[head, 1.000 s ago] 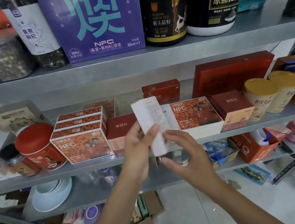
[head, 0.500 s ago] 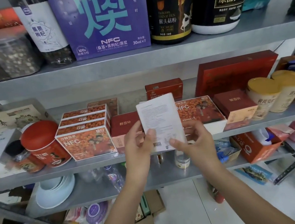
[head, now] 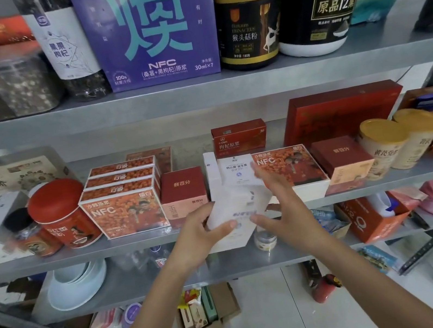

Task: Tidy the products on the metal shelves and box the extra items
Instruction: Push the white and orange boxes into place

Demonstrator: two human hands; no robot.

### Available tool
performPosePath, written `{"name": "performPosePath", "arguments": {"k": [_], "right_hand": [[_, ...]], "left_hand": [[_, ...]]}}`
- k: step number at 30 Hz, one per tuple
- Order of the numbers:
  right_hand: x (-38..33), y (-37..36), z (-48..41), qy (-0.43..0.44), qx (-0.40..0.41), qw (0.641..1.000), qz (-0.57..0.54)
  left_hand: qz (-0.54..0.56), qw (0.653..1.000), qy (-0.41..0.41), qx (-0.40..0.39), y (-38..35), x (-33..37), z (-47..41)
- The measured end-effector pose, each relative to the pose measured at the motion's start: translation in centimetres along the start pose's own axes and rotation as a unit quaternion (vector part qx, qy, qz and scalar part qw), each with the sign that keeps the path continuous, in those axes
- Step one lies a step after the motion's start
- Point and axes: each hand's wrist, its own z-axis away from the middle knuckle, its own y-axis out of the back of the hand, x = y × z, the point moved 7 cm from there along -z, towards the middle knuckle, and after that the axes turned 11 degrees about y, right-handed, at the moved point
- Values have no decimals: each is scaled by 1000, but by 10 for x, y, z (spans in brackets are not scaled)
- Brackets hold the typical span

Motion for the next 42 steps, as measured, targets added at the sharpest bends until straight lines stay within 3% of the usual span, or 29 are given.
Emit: {"name": "performPosePath", "arguments": {"k": [4, 7, 10, 12, 14, 19, 24, 32, 42], "right_hand": [[9, 8, -10, 12, -50, 993, 103], [17, 16, -14, -33, -27, 994, 103], [17, 28, -23, -63, 59, 991, 97], [10, 26, -35, -66, 98, 989, 89], [2, 17, -51, -59, 122, 986, 97], [-10, -12, -96, -55, 132, 983, 111], [-10, -11, -116, -54, 131, 972, 188], [-32, -19, -139, -58, 49, 927, 367], [-22, -25, -153, -111, -15, 914, 391]], "left_hand": [[-35, 999, 4, -35, -1, -11, -9], [-110, 993, -30, 34, 15, -13, -19], [-352, 924, -23, 147, 41, -18, -29], [-487, 861, -8, 149, 46, -30, -37], [-558, 819, -10, 136, 44, -41, -41], [-579, 797, -20, 172, 43, -45, -42], [-592, 789, -9, 162, 44, -49, -44], [-597, 786, -7, 161, 46, -45, -42], [-602, 780, -7, 170, 54, -46, -40]]}}
